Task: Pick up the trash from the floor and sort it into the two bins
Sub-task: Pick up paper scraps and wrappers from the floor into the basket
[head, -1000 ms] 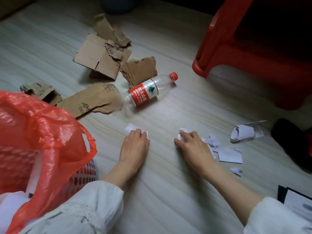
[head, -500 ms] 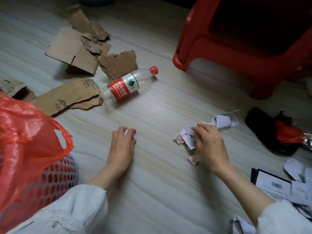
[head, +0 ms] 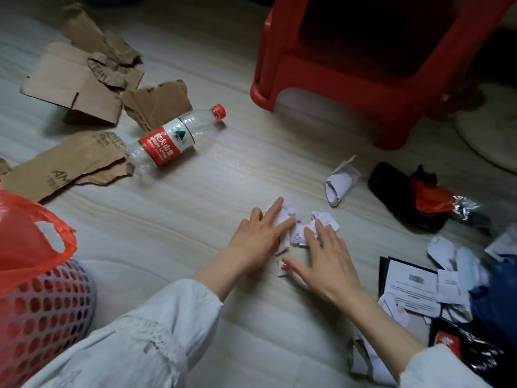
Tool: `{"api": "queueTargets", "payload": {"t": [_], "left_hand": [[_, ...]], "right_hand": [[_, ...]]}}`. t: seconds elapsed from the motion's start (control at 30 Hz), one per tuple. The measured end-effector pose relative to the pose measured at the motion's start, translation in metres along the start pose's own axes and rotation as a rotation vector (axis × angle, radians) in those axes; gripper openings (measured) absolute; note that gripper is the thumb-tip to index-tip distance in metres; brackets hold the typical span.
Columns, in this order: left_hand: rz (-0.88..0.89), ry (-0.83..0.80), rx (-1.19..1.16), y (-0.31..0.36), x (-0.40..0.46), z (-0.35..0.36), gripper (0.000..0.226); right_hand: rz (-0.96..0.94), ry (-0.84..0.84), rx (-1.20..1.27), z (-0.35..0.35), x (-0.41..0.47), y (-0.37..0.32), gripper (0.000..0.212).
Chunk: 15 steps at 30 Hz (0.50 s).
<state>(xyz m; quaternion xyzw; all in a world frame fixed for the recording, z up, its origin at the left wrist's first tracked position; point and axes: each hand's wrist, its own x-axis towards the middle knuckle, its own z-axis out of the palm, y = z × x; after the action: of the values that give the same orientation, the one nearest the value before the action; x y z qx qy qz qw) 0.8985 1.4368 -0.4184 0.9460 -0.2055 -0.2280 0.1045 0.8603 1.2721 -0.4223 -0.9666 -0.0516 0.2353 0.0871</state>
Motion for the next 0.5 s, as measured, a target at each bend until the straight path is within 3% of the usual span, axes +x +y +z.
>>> {"api": "queueTargets", "payload": {"t": [0.07, 0.13, 0.23, 0.33, 0.43, 0.5], "left_hand": [[-0.012, -0.034, 0.085, -0.003, 0.003, 0.001, 0.059], [-0.001, 0.08, 0.111, -0.008, 0.0, 0.005, 0.049], [0.055, 0.315, 0.136, -0.017, -0.011, 0.013, 0.042], [0.069, 0.374, 0.096, -0.021, -0.027, 0.022, 0.036], [0.033, 0.382, 0.126, -0.023, -0.039, 0.022, 0.023], [0.006, 0.379, 0.11, -0.026, -0.048, 0.025, 0.022]], "right_hand": [[-0.002, -0.029, -0.012, 0.001, -0.006, -0.003, 0.104], [-0.024, -0.009, -0.066, 0.009, -0.01, -0.004, 0.106], [-0.111, 0.234, -0.104, 0.022, -0.009, -0.004, 0.067], [-0.175, 0.366, -0.097, 0.024, -0.006, -0.004, 0.036], [-0.213, 0.439, -0.137, 0.021, -0.003, -0.004, 0.018], [-0.244, 0.452, -0.194, 0.021, -0.001, -0.004, 0.029]]}}
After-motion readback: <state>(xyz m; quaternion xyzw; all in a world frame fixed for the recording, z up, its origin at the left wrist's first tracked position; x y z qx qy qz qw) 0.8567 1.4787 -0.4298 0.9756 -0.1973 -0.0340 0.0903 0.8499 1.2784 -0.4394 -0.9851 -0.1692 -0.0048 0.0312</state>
